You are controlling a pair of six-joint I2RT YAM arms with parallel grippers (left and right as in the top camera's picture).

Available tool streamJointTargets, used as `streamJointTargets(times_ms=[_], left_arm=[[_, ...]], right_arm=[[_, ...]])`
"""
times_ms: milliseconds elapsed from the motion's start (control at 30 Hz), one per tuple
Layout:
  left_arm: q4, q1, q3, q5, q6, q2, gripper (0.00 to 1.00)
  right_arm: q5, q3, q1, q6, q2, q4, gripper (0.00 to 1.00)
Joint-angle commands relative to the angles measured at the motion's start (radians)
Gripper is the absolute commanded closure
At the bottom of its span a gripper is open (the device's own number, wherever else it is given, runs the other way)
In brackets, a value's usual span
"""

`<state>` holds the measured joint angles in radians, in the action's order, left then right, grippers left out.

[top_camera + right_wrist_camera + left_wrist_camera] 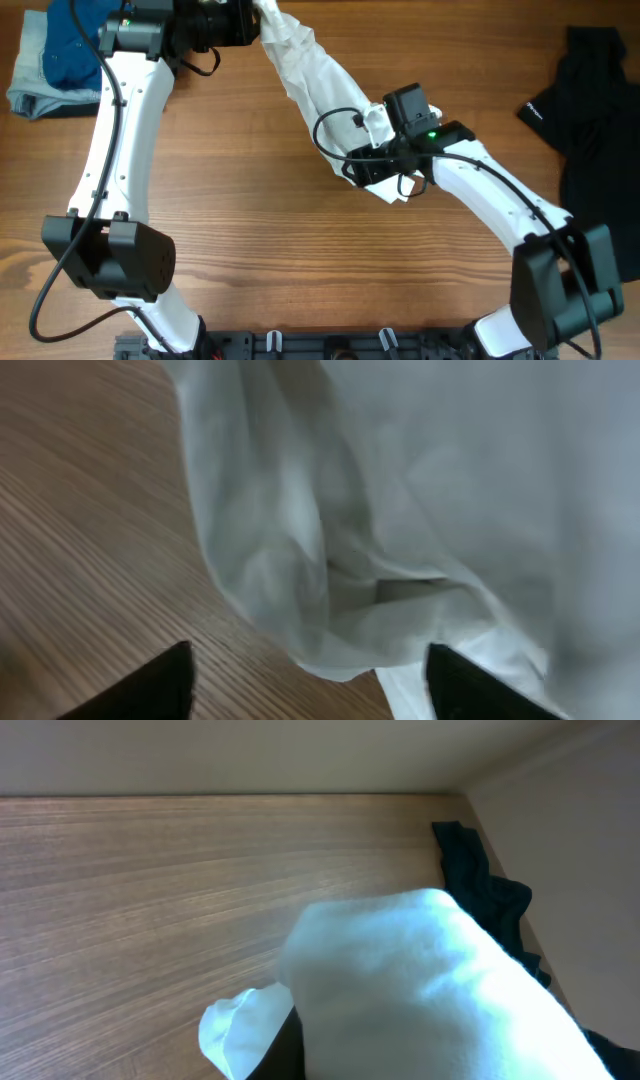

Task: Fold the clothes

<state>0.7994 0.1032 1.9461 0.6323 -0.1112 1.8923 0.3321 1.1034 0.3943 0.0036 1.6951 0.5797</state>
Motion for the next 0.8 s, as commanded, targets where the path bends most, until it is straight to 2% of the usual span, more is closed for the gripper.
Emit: streamJointTargets(times_ms=[0,133,167,200,233,300,500,633,767], left_arm=[[-0.006,-0.007,0.003,-0.002,-0.01,-0.035,0.96],[-0.006,-0.007,0.003,-0.002,-0.01,-0.035,0.96],[-0.007,-0.007,0.003,-0.002,-0.01,-0.035,0.96],[-0.006,-0.007,0.003,-0.002,-0.01,-0.035,0.96],[-0.007,-0.008,0.003,-0.002,-0.01,-0.035,0.96],[-0.006,-0.011,0.003,-0.003,-0.009,-0.035,0.96],[-0.01,-0.087,0.003,-0.003,-0.01,-0.054,0.96],[-0.011,-0.197,0.005,0.005,-0.082,-0.131,0.96],[-0.011,-0.247,0.005,0.005,-0.08,-0.225,0.96]], right_arm=[[0.005,-0.016,0.004,-0.019,0.049,-0.037,0.36],[0.005,-0.016,0.004,-0.026,0.109,-0.098,0.37],[0.005,-0.016,0.004,-0.026,0.122,-0.11,0.4],[0.005,-0.016,0.004,-0.026,0.131,-0.117,0.5],[0.003,-0.016,0.003,-0.009,0.131,-0.121,0.77],[-0.003,-0.016,-0.005,0.022,0.12,-0.123,0.94],[0.001,0.063,-0.13,0.046,-0.031,-0.026,0.96],[0.013,0.306,-0.317,-0.036,-0.159,0.19,0.96],[0.017,0.505,-0.429,-0.108,-0.177,0.333,0.96]])
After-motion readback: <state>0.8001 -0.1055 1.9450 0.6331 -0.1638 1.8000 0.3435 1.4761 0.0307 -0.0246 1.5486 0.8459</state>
